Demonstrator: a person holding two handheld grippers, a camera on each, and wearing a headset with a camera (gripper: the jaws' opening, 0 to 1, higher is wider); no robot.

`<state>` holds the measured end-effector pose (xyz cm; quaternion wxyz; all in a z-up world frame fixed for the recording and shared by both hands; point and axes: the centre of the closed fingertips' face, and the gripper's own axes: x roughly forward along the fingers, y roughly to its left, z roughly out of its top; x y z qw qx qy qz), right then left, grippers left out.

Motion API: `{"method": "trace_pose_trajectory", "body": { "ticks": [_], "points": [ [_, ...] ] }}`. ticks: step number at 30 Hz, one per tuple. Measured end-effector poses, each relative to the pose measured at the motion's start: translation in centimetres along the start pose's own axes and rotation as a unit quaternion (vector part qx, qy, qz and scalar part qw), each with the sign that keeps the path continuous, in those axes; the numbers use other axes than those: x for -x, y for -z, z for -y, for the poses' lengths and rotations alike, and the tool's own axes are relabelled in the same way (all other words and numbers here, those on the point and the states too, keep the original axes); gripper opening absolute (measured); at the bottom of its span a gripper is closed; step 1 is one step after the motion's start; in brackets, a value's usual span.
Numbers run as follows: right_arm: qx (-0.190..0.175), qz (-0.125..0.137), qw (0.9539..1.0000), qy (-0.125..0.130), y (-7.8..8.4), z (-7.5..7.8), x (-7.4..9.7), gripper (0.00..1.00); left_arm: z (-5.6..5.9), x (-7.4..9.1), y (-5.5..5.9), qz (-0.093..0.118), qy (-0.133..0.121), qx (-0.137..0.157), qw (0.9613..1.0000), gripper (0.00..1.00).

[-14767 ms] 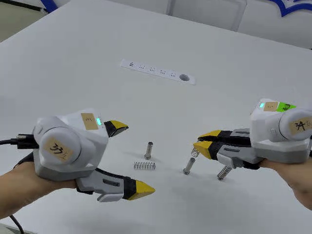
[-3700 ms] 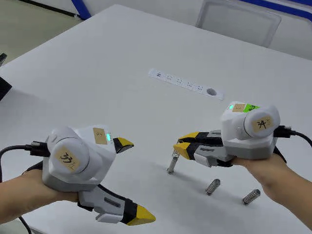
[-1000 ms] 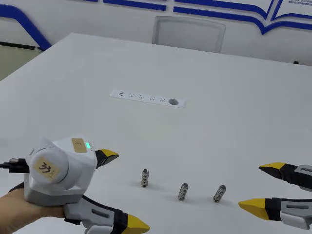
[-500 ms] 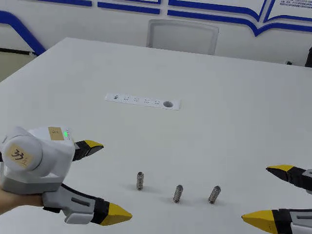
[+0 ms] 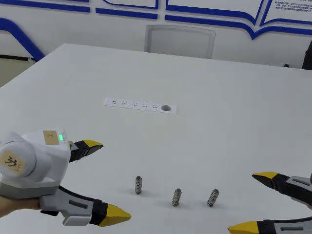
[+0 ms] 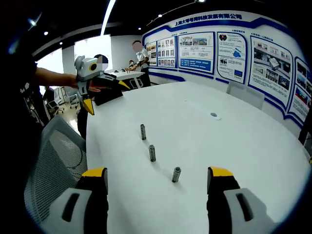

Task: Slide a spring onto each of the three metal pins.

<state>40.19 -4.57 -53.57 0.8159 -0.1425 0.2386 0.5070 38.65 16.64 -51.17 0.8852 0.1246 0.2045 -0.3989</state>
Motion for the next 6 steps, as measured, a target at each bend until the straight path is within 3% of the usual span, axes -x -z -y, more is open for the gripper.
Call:
{"method": "trace_pose_trajectory", "body": {
  "ticks": [6],
  "points": [
    [0.002,0.003,1.0,-0.001,-0.5,0.12,-0.15,0.86,-0.66,0.36,-0.1,0.005,-0.004,0.012,0.9999,1.0]
  ]
}}
